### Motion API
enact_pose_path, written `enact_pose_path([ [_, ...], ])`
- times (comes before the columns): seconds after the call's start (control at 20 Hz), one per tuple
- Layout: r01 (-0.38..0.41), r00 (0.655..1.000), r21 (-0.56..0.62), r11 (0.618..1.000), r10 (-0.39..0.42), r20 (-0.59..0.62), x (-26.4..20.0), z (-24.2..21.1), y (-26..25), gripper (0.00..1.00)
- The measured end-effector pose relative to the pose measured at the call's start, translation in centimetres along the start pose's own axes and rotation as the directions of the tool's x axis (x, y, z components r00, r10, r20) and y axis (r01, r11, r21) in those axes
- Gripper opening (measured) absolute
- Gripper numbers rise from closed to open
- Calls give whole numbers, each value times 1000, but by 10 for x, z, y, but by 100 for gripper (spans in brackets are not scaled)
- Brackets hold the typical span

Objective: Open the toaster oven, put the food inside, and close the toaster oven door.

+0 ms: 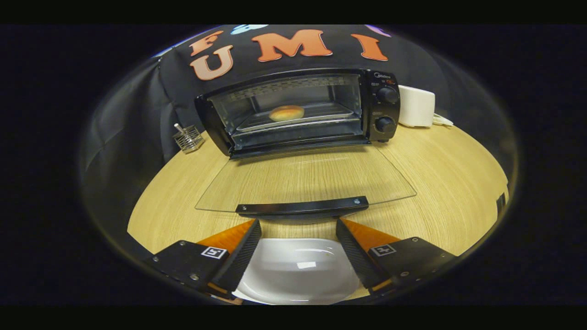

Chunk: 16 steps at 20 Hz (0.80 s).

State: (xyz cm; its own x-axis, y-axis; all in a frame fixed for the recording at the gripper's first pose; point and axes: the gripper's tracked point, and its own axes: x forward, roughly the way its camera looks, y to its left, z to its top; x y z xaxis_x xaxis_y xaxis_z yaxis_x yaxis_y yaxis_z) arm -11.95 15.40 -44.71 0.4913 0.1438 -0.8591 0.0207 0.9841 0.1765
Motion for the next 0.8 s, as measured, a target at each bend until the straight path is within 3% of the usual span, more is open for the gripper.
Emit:
enact_pose_path([
  [0.55,-30,997,-8,1000,31,76,-20,26,12,97],
  [0.8,-3,970,-96,995,26,242,-40,72,18,97],
])
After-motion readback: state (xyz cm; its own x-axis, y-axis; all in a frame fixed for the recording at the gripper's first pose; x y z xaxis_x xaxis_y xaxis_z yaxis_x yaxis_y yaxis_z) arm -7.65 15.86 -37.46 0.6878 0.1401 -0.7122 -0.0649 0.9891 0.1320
